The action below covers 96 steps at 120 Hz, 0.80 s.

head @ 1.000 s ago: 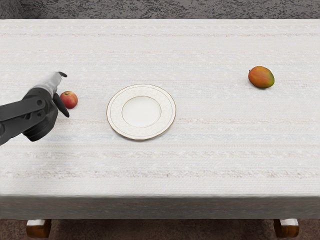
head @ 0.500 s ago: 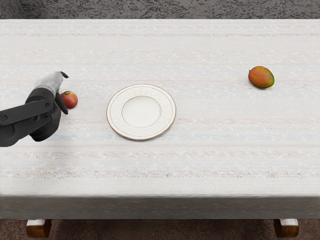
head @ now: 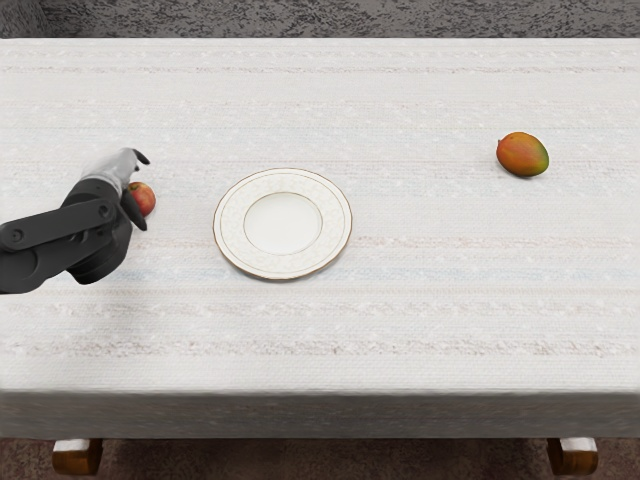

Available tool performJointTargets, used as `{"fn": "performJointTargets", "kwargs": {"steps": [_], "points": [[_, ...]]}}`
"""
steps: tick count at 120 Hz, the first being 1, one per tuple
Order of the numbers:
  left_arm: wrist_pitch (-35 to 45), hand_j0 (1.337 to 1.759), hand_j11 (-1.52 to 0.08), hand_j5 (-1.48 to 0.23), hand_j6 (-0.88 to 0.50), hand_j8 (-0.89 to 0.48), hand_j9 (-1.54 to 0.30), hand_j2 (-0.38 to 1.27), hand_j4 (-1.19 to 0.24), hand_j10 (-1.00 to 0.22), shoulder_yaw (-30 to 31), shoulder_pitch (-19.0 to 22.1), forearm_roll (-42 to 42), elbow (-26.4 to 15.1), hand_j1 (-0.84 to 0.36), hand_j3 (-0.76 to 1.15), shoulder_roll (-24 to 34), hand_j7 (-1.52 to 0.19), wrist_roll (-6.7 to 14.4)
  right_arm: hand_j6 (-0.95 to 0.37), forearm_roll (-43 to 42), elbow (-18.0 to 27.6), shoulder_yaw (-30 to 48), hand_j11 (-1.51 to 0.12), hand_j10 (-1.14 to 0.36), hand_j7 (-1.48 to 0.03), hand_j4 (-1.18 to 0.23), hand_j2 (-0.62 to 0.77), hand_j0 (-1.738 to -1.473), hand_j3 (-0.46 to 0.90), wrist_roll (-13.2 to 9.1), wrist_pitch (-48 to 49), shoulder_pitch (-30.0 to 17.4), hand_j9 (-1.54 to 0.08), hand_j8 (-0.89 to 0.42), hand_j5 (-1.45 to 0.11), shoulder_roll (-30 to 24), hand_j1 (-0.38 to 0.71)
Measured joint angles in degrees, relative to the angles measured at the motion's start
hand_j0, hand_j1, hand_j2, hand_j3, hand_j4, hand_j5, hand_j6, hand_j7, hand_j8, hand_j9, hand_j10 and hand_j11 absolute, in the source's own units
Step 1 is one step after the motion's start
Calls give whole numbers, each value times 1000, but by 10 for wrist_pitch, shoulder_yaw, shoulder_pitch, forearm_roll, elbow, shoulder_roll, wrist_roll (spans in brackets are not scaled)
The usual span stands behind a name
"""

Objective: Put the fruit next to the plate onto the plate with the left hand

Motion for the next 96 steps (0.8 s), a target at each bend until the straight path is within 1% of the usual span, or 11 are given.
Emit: {"fn": "performJointTargets", "kwargs": {"steps": [19,96], "points": [[0,1658,-383,-383,-298,-298,-383,62,-297,-297,0,1,-2,0,-2,0,4,-383,0,0,0,0,0,0,0,0,0,0,-1658,0,0,0,0,0,0,0,0,-349],[0,1658,-551,-552,-427,-427,-551,89,-426,-426,-1,4,-9,1,-157,0,3,-551,0,0,0,0,0,0,0,0,0,0,-1658,0,0,0,0,0,0,0,0,-349]]}}
